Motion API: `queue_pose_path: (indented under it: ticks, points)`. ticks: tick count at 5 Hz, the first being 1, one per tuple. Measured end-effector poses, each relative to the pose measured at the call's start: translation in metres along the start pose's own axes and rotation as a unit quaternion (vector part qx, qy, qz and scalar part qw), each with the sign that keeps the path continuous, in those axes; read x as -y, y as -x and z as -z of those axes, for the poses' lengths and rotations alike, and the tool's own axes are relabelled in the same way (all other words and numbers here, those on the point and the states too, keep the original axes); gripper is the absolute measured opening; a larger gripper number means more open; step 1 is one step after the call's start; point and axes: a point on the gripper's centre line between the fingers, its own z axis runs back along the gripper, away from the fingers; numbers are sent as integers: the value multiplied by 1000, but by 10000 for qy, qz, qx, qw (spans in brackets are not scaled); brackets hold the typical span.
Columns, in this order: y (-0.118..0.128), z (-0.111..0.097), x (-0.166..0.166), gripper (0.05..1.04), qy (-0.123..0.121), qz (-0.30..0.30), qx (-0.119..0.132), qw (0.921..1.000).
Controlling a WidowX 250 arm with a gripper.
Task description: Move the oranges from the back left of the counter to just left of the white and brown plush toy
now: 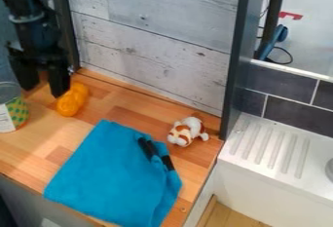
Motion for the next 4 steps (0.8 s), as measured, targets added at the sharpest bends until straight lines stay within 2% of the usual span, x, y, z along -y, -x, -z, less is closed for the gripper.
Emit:
queue_pose_path:
  ticks: [1,2,4]
  points:
    - [-12,9,-3,1000,-18,-138,231,9996]
    - [-27,22,-12,1000,-39,-348,27,9994]
    - [-44,37,-26,1000,-230,-500,-226,9982]
